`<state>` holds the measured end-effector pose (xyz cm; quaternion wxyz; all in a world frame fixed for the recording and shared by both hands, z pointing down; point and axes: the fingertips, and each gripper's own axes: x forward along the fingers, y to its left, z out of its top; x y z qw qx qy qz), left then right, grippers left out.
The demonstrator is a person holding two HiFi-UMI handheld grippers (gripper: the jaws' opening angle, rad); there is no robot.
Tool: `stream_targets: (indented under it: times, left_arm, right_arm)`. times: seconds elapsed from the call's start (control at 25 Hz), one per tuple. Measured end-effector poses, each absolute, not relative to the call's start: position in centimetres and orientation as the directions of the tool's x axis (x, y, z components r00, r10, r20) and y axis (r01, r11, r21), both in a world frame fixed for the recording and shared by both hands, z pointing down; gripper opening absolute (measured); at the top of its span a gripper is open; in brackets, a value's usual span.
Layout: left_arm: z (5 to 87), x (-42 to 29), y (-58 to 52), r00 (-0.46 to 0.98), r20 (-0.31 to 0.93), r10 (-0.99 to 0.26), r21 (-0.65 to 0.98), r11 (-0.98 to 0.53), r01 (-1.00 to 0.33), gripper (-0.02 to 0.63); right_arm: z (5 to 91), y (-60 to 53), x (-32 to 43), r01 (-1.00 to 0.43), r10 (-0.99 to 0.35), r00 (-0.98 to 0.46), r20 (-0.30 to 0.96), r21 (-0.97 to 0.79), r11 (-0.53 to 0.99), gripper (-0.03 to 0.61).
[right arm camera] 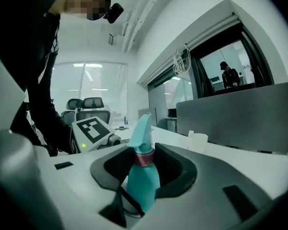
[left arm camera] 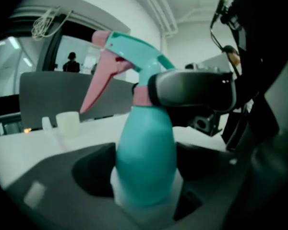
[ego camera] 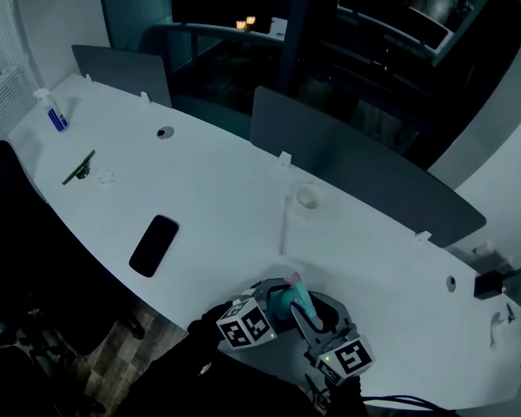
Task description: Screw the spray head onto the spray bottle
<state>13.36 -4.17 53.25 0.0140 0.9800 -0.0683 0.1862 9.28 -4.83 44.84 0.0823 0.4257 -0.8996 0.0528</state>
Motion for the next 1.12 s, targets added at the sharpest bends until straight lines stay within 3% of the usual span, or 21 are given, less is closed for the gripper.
stream_targets:
  times: [0.08,0.24,0.32,0.4,0.44,0.48,0.56,0.6,0.64,0.68,0.76,0.88,0.96,1.08,1.12]
  left_arm:
    - [53.1,13.2,-4.2,0.923,0.342,-0.174,-0.014,-0.984,-0.180,0.382]
    - [52.8,12.2,-5.5,0.797,0.273,-0.539,-0.013,-0.831,-0.557,0.382]
    - [53.0,11.7,-5.7,0.713,0.264,-0.650,-0.025,-0.743,-0.669,0.383]
    - [53.2,11.7,-5.7,0.742,0.275,-0.612,-0.041,-0.778,-0.627,0.393]
    - [53.1,11.7,-5.8,0.780,0.285,-0.557,-0.046,-0.821,-0.569,0.432]
    - [53.0,11.7,-5.8,0.822,0.299,-0.485,-0.042,-0.867,-0.496,0.481]
    - [52.8,11.9,-5.4,0.893,0.326,-0.311,-0.004,-0.945,-0.328,0.486]
    - [52.6,12.0,-5.0,0.914,0.332,-0.231,0.016,-0.968,-0.251,0.455]
    - [52.5,12.0,-4.6,0.926,0.332,-0.178,0.026,-0.980,-0.197,0.376]
    - [52.3,12.1,-4.3,0.932,0.323,-0.162,0.026,-0.983,-0.180,0.365]
    - [52.2,12.0,-4.3,0.927,0.289,-0.240,0.020,-0.966,-0.257,0.365]
    - [52.1,11.2,-5.0,0.810,0.244,-0.533,0.000,-0.836,-0.549,0.365]
    - [52.5,11.0,-5.1,0.724,0.249,-0.643,-0.046,-0.754,-0.655,0.365]
    - [53.0,10.8,-5.0,0.775,0.255,-0.579,-0.052,-0.808,-0.587,0.381]
    - [53.0,10.6,-4.9,0.809,0.264,-0.526,-0.023,-0.841,-0.540,0.417]
  right_arm:
    - [44.9,-4.8,9.3,-0.797,-0.780,-0.595,0.193,-0.017,0.604,0.140]
    - [44.8,-5.0,9.0,-0.844,-0.830,-0.527,0.183,0.003,0.536,0.140]
    - [44.8,-4.9,8.8,-0.848,-0.834,-0.520,0.183,0.002,0.529,0.140]
    - [44.8,-4.8,8.8,-0.847,-0.832,-0.524,0.184,-0.006,0.532,0.140]
    - [44.8,-4.7,8.8,-0.842,-0.827,-0.531,0.186,-0.006,0.540,0.140]
    - [44.8,-4.7,8.8,-0.835,-0.819,-0.542,0.189,-0.003,0.551,0.140]
    - [44.8,-4.8,8.7,-0.817,-0.801,-0.568,0.188,-0.010,0.577,0.140]
    - [44.8,-4.9,8.7,-0.810,-0.794,-0.579,0.185,-0.022,0.586,0.140]
    - [44.8,-4.9,8.7,-0.808,-0.791,-0.584,0.181,-0.036,0.588,0.140]
    - [44.8,-4.9,8.7,-0.809,-0.792,-0.584,0.179,-0.047,0.586,0.140]
    - [44.9,-4.8,8.7,-0.816,-0.799,-0.575,0.178,-0.049,0.576,0.140]
    - [44.8,-4.8,8.5,-0.821,-0.805,-0.567,0.172,-0.041,0.569,0.140]
    - [44.8,-4.8,8.3,-0.822,-0.808,-0.565,0.170,-0.035,0.568,0.140]
    - [44.9,-4.6,8.5,-0.824,-0.809,-0.563,0.172,-0.040,0.565,0.140]
    - [45.0,-4.6,8.4,-0.821,-0.805,-0.567,0.176,-0.037,0.570,0.140]
